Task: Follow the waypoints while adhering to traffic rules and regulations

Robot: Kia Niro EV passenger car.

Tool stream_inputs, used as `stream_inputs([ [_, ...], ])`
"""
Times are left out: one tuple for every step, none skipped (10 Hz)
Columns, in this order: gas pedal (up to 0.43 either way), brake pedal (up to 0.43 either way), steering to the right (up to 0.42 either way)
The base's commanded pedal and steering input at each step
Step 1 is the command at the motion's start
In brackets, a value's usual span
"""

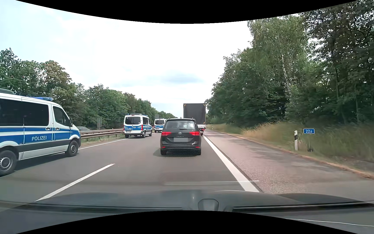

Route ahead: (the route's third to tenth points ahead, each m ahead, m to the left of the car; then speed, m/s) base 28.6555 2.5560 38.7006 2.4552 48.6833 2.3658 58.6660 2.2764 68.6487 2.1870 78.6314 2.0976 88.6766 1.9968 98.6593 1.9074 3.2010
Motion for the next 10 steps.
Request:
stream_inputs([
  [0.039, 0.0, -0.003],
  [0.039, 0.0, -0.003],
  [0.039, 0.0, -0.002],
  [0.039, 0.0, -0.002],
  [0.039, 0.0, -0.001],
  [0.028, 0.0, 0.0],
  [0.028, 0.0, 0.0],
  [0.028, 0.0, 0.0],
  [0.028, 0.0, 0.0],
  [0.028, 0.0, 0.0],
])
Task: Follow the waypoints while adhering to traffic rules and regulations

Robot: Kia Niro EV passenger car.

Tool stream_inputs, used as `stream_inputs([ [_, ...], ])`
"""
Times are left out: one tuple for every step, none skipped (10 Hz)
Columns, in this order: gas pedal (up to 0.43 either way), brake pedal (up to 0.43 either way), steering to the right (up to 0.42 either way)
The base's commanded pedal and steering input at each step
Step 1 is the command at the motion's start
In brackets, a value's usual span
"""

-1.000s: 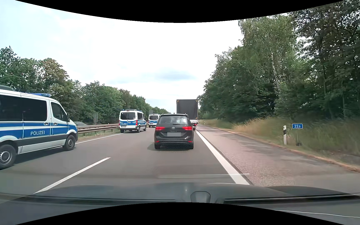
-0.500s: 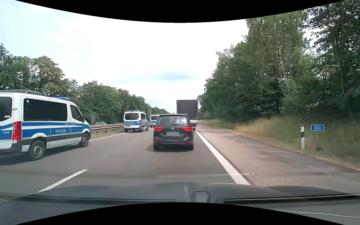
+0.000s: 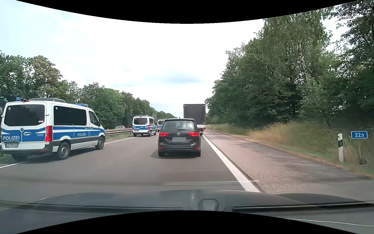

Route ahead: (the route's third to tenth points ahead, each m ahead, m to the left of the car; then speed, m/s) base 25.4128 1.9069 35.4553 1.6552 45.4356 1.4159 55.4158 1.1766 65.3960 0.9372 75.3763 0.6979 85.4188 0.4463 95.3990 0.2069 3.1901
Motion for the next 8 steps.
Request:
stream_inputs([
  [0.028, 0.0, 0.0],
  [0.028, 0.0, 0.0],
  [0.028, 0.0, 0.0],
  [0.028, 0.0, 0.0],
  [0.039, 0.0, 0.0],
  [0.059, 0.0, 0.0],
  [0.067, 0.0, -0.001],
  [0.079, 0.0, -0.001],
])
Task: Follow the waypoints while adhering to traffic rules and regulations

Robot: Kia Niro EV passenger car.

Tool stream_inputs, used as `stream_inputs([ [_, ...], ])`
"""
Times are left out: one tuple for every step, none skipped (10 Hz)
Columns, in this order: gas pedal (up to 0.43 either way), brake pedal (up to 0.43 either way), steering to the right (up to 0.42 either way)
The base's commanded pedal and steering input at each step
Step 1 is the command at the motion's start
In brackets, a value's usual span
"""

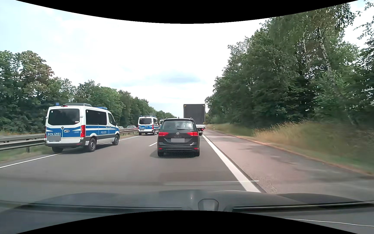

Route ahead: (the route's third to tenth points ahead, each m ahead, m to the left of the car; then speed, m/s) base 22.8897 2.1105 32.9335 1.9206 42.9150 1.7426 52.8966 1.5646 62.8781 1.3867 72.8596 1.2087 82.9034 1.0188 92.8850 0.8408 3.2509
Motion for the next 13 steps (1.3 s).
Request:
stream_inputs([
  [0.079, 0.0, -0.002],
  [0.079, 0.0, -0.002],
  [0.079, 0.0, -0.002],
  [0.079, 0.0, -0.002],
  [0.087, 0.0, -0.002],
  [0.098, 0.0, -0.002],
  [0.098, 0.0, -0.002],
  [0.098, 0.0, -0.002],
  [0.098, 0.0, -0.002],
  [0.098, 0.0, -0.002],
  [0.098, 0.0, -0.002],
  [0.098, 0.0, -0.002],
  [0.098, 0.0, -0.002],
])
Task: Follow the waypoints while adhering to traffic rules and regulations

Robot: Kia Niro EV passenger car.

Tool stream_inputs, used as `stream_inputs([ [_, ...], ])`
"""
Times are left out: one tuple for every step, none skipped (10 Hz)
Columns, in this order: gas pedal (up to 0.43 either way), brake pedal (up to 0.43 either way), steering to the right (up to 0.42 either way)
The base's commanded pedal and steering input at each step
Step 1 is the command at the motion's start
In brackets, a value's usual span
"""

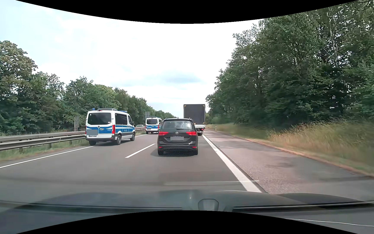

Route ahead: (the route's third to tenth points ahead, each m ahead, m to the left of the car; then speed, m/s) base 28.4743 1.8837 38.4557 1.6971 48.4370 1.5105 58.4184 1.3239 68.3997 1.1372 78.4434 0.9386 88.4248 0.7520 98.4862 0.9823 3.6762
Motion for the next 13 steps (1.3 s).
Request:
stream_inputs([
  [0.098, 0.0, -0.002],
  [0.098, 0.0, -0.001],
  [0.087, 0.0, 0.0],
  [0.087, 0.0, 0.0],
  [0.067, 0.0, 0.001],
  [0.059, 0.0, 0.001],
  [0.047, 0.0, 0.001],
  [0.039, 0.0, 0.001],
  [0.039, 0.0, 0.001],
  [0.039, 0.0, 0.001],
  [0.047, 0.0, 0.001],
  [0.047, 0.0, 0.001],
  [0.059, 0.0, 0.001],
])
